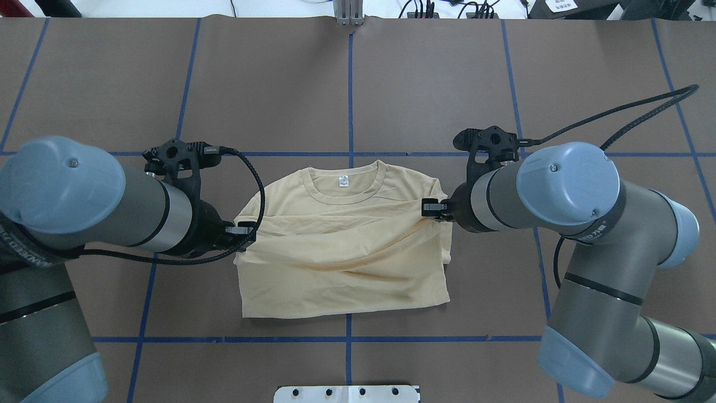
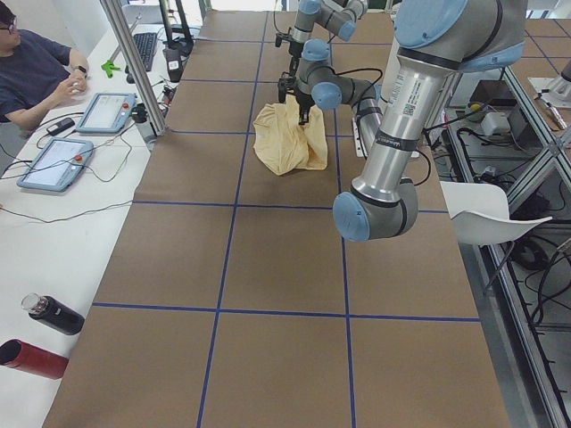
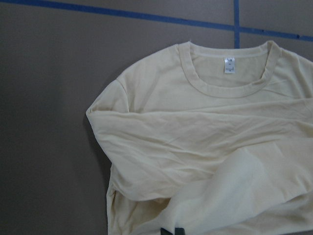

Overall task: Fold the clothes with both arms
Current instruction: 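Lift the hem with both grippers and carry it toward the collar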

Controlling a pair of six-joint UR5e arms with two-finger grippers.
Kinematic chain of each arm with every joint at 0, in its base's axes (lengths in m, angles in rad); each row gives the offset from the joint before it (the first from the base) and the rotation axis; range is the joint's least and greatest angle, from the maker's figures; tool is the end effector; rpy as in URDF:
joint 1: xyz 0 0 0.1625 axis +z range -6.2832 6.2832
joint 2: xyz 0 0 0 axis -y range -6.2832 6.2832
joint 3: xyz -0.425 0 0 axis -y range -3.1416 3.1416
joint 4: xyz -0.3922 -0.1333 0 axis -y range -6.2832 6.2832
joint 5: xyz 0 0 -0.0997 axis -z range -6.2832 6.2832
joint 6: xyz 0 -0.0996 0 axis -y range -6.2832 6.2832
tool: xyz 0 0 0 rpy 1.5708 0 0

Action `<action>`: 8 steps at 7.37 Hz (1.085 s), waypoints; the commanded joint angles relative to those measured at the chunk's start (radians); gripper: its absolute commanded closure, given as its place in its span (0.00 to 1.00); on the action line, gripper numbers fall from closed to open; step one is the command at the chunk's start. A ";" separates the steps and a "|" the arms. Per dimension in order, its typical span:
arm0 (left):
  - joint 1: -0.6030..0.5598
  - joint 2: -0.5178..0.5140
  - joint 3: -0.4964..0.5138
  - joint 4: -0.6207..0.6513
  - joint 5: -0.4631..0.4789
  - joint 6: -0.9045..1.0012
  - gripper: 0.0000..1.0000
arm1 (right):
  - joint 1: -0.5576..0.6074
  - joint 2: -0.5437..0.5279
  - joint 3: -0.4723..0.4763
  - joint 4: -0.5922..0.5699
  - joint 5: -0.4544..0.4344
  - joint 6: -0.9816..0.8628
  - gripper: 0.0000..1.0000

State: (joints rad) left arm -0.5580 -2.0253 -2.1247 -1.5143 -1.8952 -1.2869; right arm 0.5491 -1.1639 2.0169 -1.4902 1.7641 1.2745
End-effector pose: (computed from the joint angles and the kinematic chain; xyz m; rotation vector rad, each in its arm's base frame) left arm 0.3962 -0.3670 0.1861 0.1121 0.9826 -0.0970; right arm -0.4215 -0.3918 0.2354 0.2186 -0.9227 0.1434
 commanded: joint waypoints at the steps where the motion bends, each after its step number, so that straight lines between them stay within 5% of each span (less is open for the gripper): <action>1: -0.032 -0.044 0.136 -0.071 0.019 0.038 1.00 | 0.015 0.035 -0.087 0.007 -0.011 -0.027 1.00; 3: -0.046 -0.046 0.280 -0.196 0.021 0.064 1.00 | 0.017 0.078 -0.174 0.010 -0.021 -0.040 1.00; 8: -0.075 -0.069 0.391 -0.241 0.065 0.188 1.00 | 0.060 0.079 -0.228 0.013 -0.025 -0.115 1.00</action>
State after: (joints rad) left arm -0.6239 -2.0929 -1.7443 -1.7452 -1.8303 -1.1247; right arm 0.5933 -1.0847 1.7922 -1.4766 1.7384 1.1822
